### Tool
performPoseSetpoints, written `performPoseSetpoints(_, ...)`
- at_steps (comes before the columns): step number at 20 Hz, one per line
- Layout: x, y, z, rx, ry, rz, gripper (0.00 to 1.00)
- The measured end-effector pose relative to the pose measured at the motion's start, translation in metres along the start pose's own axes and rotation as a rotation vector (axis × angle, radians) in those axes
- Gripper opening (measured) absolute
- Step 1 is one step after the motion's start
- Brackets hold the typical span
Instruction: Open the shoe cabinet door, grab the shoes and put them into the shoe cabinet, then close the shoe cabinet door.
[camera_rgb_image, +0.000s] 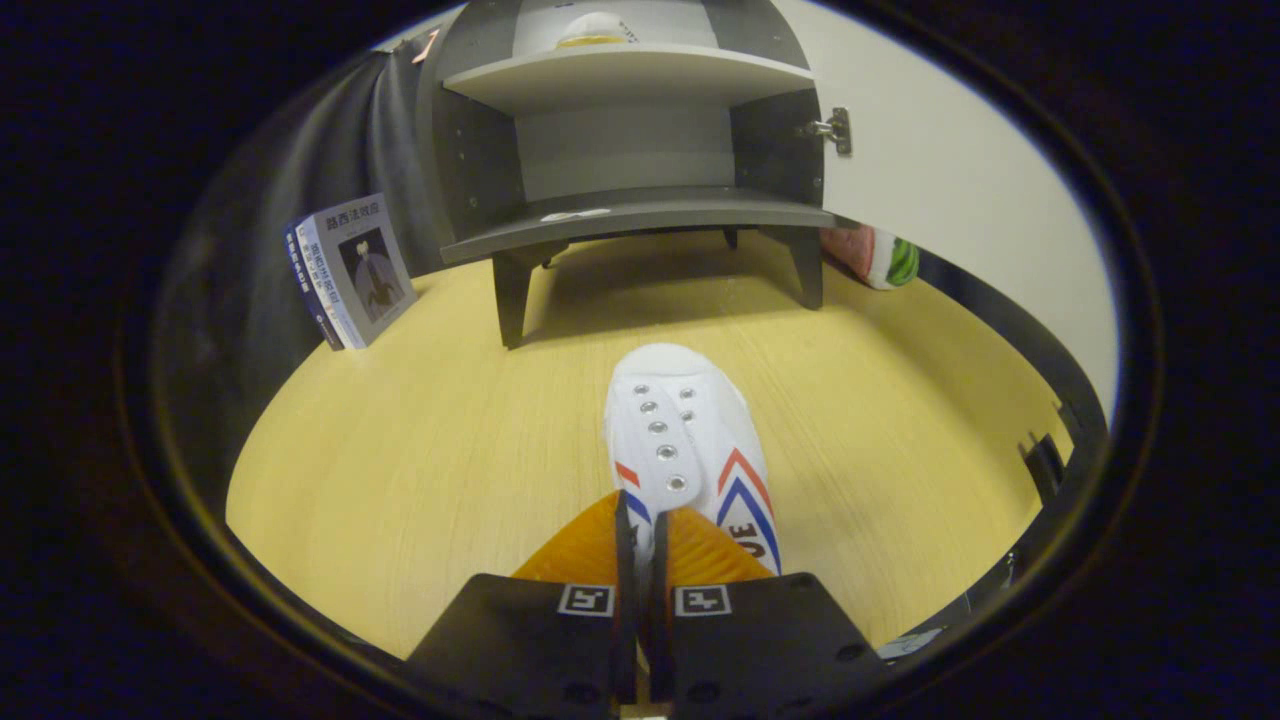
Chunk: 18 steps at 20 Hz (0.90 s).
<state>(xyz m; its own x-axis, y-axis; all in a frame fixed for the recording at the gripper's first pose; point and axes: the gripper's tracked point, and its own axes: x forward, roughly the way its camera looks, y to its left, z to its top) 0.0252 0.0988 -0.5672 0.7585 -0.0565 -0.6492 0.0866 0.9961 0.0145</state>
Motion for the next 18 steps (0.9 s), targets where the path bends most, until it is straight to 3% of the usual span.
performPoseSetpoints(4, -0.005, 0.0, 0.003, 0.014, 0.017, 0.02, 0.03)
performPoseSetpoints(11, -0.02, 0.001, 0.02, -0.015, 0.016, 0.019, 0.02)
performPoseSetpoints(18, -0.061, -0.008, 0.086, -0.032, -0.043, -0.011, 0.02)
